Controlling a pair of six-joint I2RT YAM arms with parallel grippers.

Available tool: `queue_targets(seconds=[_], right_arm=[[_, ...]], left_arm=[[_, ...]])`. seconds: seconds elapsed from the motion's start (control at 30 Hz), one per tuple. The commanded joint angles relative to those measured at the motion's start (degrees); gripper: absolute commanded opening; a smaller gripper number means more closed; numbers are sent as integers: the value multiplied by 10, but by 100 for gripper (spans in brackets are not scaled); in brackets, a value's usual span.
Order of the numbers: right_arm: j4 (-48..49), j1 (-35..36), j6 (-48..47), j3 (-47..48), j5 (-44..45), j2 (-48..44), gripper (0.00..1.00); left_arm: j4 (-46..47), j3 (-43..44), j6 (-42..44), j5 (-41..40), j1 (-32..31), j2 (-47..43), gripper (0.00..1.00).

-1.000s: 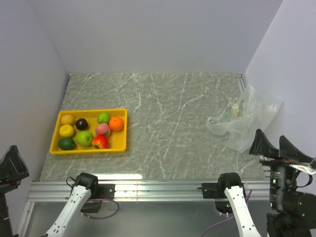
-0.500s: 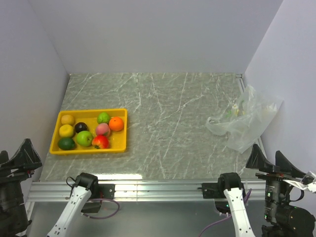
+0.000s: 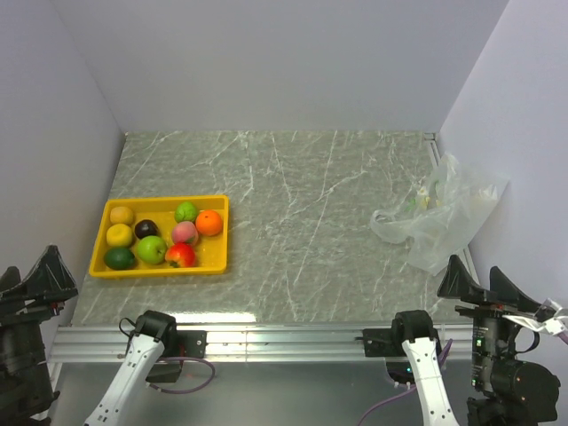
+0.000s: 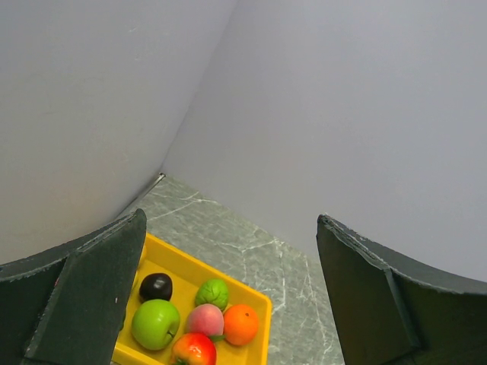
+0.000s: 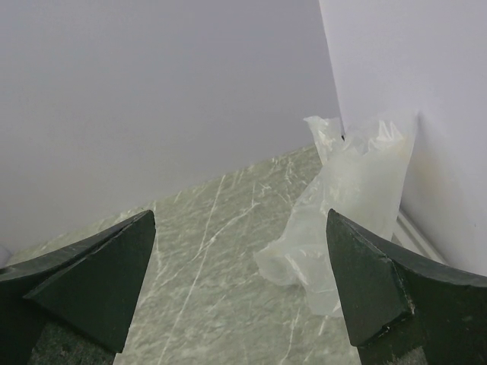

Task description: Untie the knot of the plastic bag and take out the fruit

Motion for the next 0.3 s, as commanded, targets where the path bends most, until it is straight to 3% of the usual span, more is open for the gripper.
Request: queue_targets(seconds=[0.0, 0.27], right_arm=[[27, 0, 1, -6, -6, 12, 100], [46, 0, 5, -19, -6, 13, 100]], left_arm=[[22, -6, 1, 6, 0, 9, 99], [38, -18, 10, 6, 0, 12, 99]])
